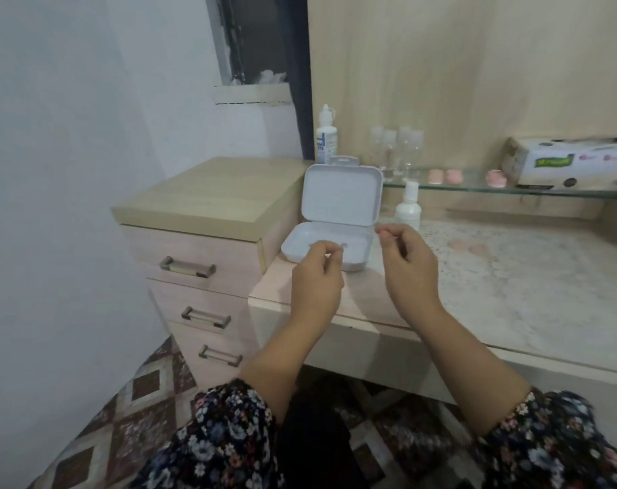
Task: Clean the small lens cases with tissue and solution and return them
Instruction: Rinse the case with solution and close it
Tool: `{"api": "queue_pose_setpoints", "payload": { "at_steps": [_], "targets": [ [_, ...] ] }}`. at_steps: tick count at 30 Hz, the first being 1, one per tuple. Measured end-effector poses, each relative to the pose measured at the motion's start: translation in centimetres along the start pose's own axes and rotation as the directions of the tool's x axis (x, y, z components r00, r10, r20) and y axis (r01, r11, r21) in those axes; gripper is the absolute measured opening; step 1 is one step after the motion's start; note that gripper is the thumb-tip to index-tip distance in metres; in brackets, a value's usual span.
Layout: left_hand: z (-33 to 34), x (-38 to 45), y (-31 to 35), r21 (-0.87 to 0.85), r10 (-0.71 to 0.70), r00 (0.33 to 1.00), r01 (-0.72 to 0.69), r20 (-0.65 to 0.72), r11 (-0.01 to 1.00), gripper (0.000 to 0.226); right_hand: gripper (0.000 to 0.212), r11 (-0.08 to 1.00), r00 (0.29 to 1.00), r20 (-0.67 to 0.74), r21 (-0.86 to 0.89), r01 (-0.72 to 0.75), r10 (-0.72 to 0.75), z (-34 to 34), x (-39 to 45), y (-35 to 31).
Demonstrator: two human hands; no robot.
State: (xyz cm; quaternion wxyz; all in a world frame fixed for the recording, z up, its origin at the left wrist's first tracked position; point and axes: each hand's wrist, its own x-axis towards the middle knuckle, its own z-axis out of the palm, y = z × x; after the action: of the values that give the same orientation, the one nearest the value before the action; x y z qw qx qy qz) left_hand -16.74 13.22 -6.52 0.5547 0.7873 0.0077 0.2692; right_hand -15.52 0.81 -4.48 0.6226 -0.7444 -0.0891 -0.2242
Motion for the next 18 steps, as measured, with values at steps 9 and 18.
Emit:
{"api": "queue_pose_setpoints", "payload": {
  "at_steps": [9,18],
  "targets": [
    [7.0,4.2,2.3,-0.019,0.066,0.986,-0.064,0.154,0.998,0.035,0.016,0.988,0.974,-0.218,-0.125,-0.094,0.065,-8.2,5.1,3.4],
    [12.8,7.6,2.5,0.115,-0.005,0.982,-0.017,0.187,0.993,0.053,0.017,0.972,0.949,-0.293,-0.165,-0.168,0.114,-10.7,8.7,6.2]
  ]
}}
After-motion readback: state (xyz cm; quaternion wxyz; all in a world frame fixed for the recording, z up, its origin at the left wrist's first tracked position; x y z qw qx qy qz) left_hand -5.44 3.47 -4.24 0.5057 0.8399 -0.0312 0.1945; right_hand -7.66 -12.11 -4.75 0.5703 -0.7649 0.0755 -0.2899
